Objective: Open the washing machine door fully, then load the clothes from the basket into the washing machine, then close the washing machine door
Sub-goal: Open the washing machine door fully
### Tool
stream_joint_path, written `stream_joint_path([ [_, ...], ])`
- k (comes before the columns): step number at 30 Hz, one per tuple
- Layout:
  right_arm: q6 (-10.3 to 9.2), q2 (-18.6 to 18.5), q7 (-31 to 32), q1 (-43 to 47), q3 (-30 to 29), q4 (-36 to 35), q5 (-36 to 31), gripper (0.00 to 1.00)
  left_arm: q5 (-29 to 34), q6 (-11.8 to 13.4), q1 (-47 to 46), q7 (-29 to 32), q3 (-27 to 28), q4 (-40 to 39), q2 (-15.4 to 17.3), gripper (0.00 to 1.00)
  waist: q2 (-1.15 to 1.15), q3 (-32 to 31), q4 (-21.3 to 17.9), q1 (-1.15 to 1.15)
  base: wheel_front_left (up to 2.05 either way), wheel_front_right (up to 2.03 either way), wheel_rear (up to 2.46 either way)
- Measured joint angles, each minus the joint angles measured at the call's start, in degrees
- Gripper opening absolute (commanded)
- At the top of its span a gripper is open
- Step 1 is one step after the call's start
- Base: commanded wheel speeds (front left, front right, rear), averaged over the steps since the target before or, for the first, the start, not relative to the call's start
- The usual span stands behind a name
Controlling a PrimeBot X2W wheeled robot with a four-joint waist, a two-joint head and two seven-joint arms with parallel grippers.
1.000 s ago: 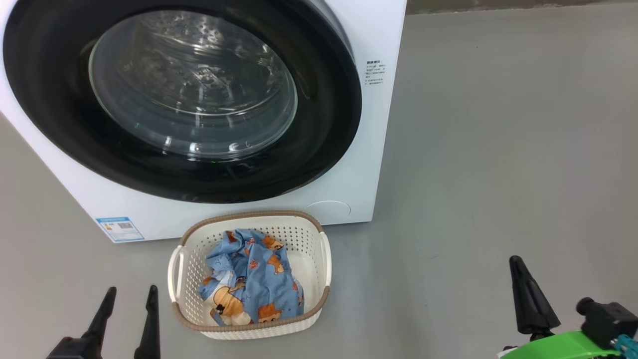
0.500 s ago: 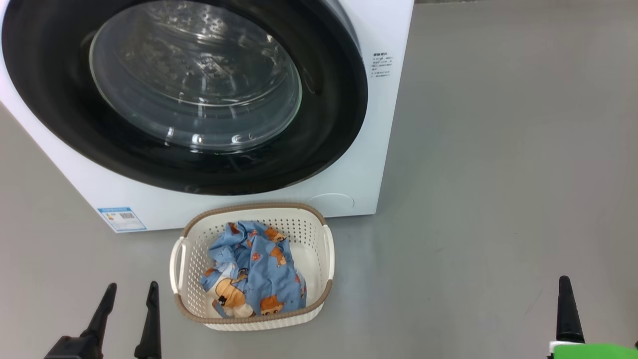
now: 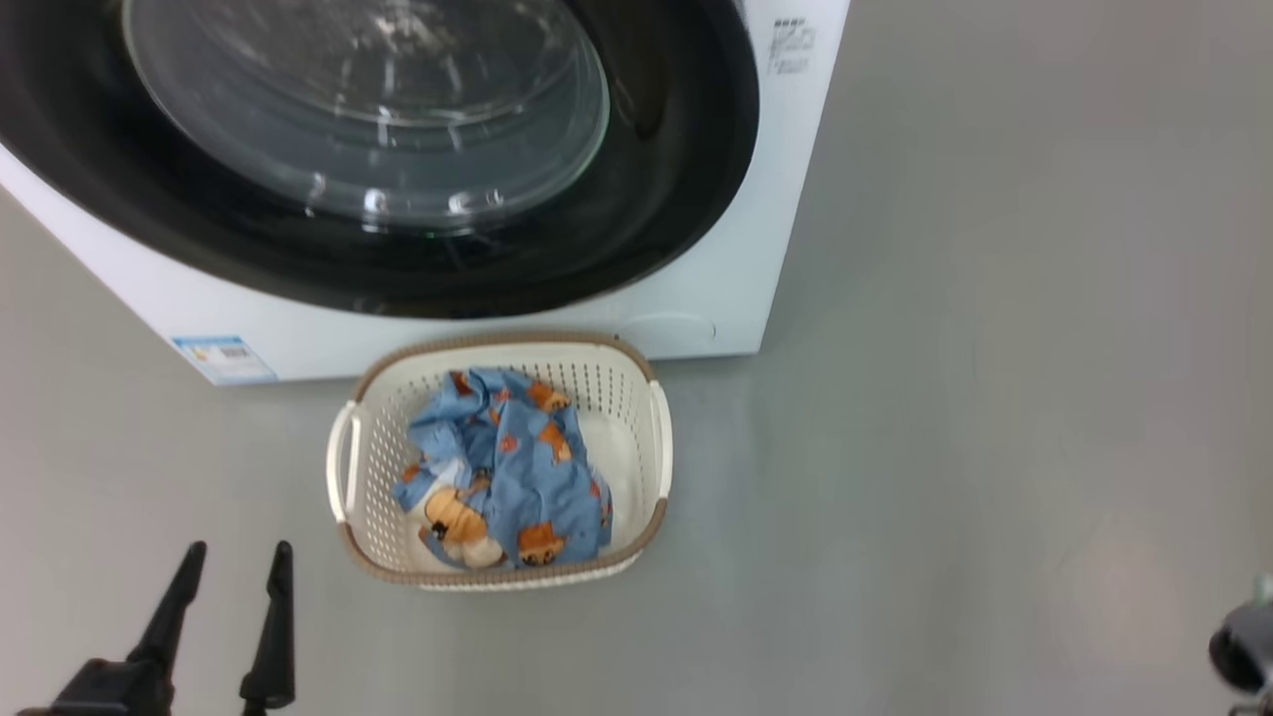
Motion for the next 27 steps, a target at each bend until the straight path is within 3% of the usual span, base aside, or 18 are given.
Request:
stream_joint_path([
  [17,0.0,-3.4,16.9,-21.5,-3.0,-2.4,-0.9,0.0,-3.6,0.0,-3.2,0.0,1.2,-2.6,3.0,1.0,0.0,14.4,1.1,0.0,0.0,0.0,0.0],
  [27,0.0,-3.6,24.2,-33.4,3.3,-2.2,-4.0,0.0,-4.0,0.0,-6.0,0.0,1.1,-2.8,3.3,1.0,0.0,20.7,1.9,0.0,0.0,0.0,0.0],
])
